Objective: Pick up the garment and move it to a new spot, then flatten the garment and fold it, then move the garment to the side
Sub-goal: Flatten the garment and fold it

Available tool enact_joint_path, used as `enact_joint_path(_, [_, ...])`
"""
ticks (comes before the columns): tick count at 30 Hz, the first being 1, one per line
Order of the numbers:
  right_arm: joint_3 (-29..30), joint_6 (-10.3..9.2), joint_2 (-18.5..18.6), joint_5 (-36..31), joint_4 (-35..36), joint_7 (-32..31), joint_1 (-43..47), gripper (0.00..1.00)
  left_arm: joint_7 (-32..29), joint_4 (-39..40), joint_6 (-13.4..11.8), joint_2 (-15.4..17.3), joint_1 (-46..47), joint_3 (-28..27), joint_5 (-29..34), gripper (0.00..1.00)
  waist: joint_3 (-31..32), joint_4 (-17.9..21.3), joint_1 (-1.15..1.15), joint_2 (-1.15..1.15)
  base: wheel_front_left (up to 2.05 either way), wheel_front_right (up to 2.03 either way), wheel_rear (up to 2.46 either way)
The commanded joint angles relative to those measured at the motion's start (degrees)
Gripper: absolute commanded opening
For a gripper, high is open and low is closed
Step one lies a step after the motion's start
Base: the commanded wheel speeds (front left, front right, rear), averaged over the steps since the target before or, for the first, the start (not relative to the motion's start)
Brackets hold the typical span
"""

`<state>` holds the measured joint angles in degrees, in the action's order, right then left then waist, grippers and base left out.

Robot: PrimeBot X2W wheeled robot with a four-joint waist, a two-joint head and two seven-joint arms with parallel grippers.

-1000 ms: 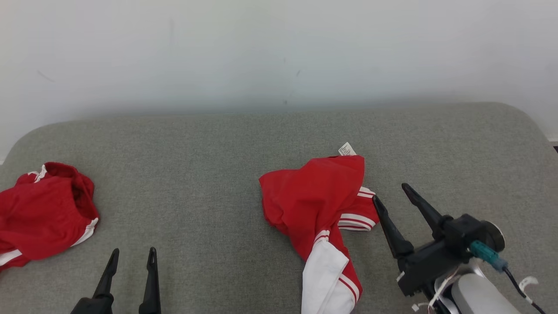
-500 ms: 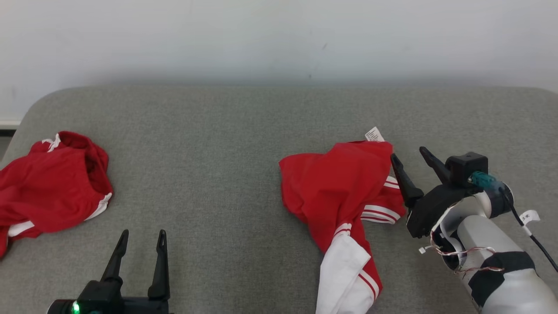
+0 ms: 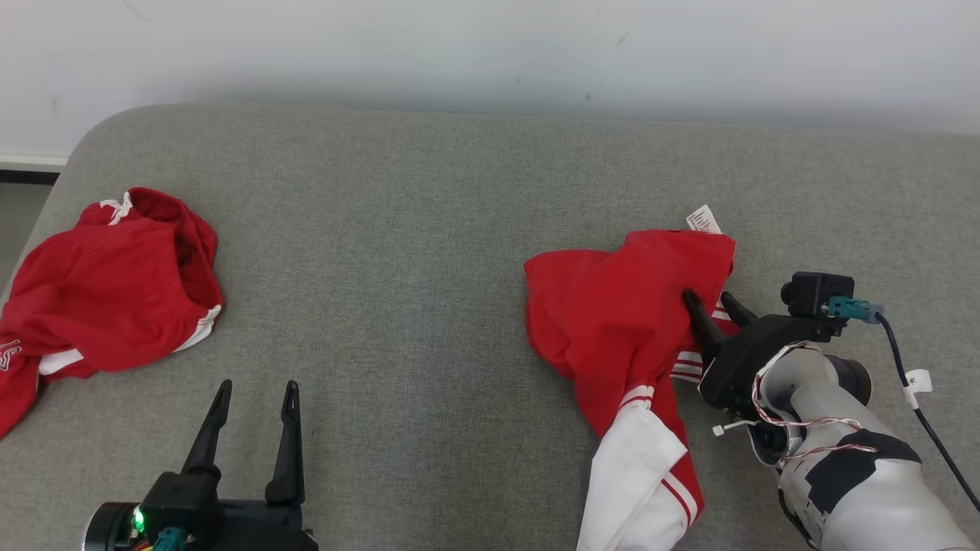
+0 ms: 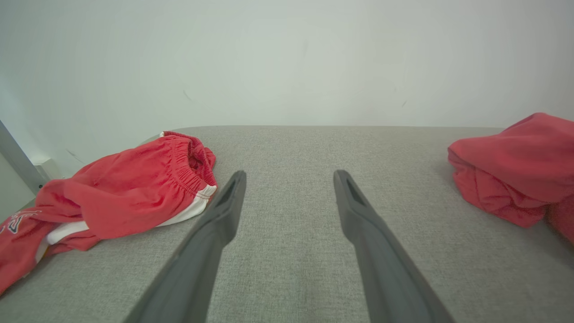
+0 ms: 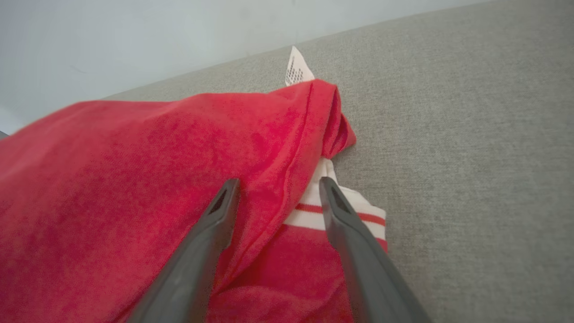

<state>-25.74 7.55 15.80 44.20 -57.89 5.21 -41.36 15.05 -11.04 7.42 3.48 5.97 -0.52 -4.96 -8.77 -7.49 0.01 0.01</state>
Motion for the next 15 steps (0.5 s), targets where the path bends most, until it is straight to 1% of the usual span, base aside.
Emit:
enact_joint_path(1, [-0.3, -0.13, 0.0, 1.7, 0.2, -0.1, -0.7, 0.08, 0.2, -0.1, 0.1, -0.2, 0.6, -0.1, 0.7, 1.00, -0.2, -0.3, -0.01, -0.01, 0.00, 0.00, 0.00])
enact_joint_path(2, [-0.5, -0.13, 0.0, 2.8, 0.4, -0.4, -0.7, 0.00, 0.2, -0.1, 0.1, -0.2, 0.8, -0.1, 0.7, 1.00, -0.3, -0.4, -0.01, -0.01, 0.00, 0.00, 0.00])
enact_joint_path(4, [-0.9, -0.13, 0.4, 5.0, 0.7, -0.4, -0.8, 0.00, 0.2, -0.2, 0.0, -0.3, 0.9, -0.2, 0.7, 1.00, -0.4, -0.5, -0.01, -0.01, 0.00, 0.00, 0.00])
enact_joint_path(7, [-3.1, -0.13, 2.0, 4.6, 2.2, 3.6, -1.7, 0.00, 0.2, -0.5, 0.0, -0.3, 1.0, -0.4, 0.8, 1.00, 0.1, -0.6, -0.01, -0.01, 0.00, 0.00, 0.00])
enact_joint_path(9, [-5.2, -0.13, 2.4, 4.1, 3.6, 6.3, -1.7, 0.00, 0.2, -0.7, 0.0, -0.2, 0.7, -0.5, 0.7, 1.00, 0.8, -0.7, -0.01, -0.01, 0.00, 0.00, 0.00])
enact_joint_path(12, [-8.3, -0.13, 2.8, 4.2, 6.9, 8.4, -1.9, 0.00, 0.2, -1.0, 0.0, -0.3, -0.1, -0.7, 0.4, 1.00, 2.4, -1.0, -0.01, -0.01, 0.00, 0.00, 0.00])
enact_joint_path(13, [-8.3, -0.13, 2.8, 4.2, 6.9, 8.4, -1.9, 0.00, 0.2, -1.0, 0.0, -0.3, -0.1, -0.7, 0.4, 1.00, 2.4, -1.0, -0.01, -0.01, 0.00, 0.00, 0.00])
enact_joint_path(15, [-10.4, -0.13, 2.6, 4.1, 9.5, 9.2, -2.1, 0.00, 0.2, -1.0, 0.0, -0.3, -0.8, -0.7, 0.2, 1.00, 3.1, -1.1, -0.01, -0.01, 0.00, 0.00, 0.00])
